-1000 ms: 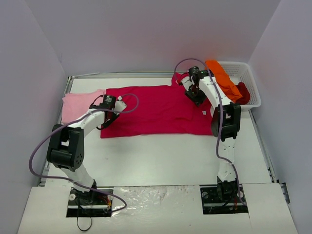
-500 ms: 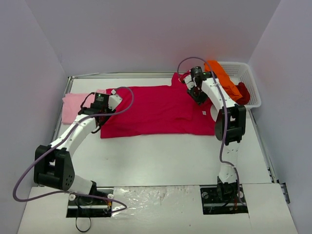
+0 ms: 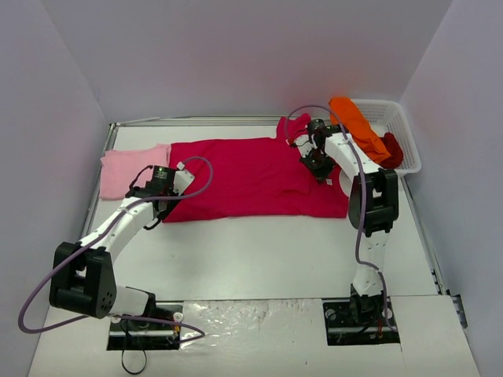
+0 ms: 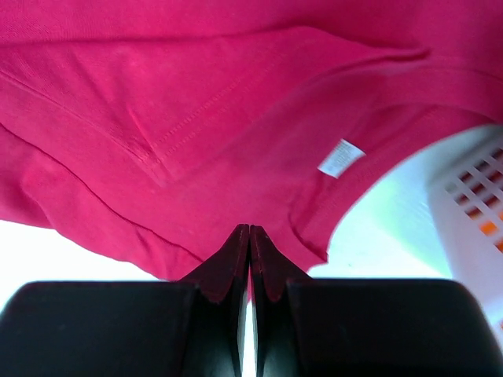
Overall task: Fold and stack the t-shirts
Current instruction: Fold the flattened tshirt in 1/3 of the way
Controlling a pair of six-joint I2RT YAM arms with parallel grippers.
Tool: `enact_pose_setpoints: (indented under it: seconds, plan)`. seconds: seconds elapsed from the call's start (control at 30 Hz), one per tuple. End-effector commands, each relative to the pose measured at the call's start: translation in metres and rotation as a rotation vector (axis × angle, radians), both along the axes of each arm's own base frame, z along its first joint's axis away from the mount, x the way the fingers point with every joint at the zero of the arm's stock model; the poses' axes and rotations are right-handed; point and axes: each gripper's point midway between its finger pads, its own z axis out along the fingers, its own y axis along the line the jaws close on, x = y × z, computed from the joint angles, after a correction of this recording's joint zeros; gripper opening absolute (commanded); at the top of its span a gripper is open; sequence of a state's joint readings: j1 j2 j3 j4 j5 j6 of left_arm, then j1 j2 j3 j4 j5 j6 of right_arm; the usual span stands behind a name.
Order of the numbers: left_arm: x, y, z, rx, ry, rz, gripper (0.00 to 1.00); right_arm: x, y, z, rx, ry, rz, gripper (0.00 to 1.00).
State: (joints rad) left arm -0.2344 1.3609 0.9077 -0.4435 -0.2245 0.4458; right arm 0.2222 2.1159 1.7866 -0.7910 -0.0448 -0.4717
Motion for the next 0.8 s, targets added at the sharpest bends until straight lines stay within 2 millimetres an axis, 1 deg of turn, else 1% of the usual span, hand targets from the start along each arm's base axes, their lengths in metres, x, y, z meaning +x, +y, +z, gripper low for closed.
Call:
enact_pose_setpoints:
  seconds: [0.0, 0.27, 0.37, 0.53, 0.67, 0.77]
  plan:
    - [0.003, -0.001, 0.013, -0.033, -0.054, 0.035, 0.45, -0.007, 0.008, -0.016, 0.044, 0.071, 0.011, 0.0]
    - [0.003, 0.0, 0.005, -0.033, -0.051, 0.05, 0.45, -0.006, 0.014, -0.04, 0.054, 0.12, 0.016, 0.0]
    - [0.003, 0.0, 0.002, -0.031, -0.048, 0.051, 0.45, -0.004, 0.015, -0.045, 0.057, 0.129, 0.015, 0.0]
    - [0.004, 0.0, 0.001, -0.033, -0.051, 0.055, 0.45, -0.003, 0.02, -0.046, 0.06, 0.128, 0.023, 0.0]
    - [0.004, 0.0, 0.001, -0.037, -0.052, 0.057, 0.46, 0.003, 0.026, -0.042, 0.067, 0.108, 0.028, 0.0]
    - [0.003, 0.0, 0.001, -0.038, -0.052, 0.059, 0.46, 0.006, 0.029, -0.042, 0.07, 0.103, 0.028, 0.0]
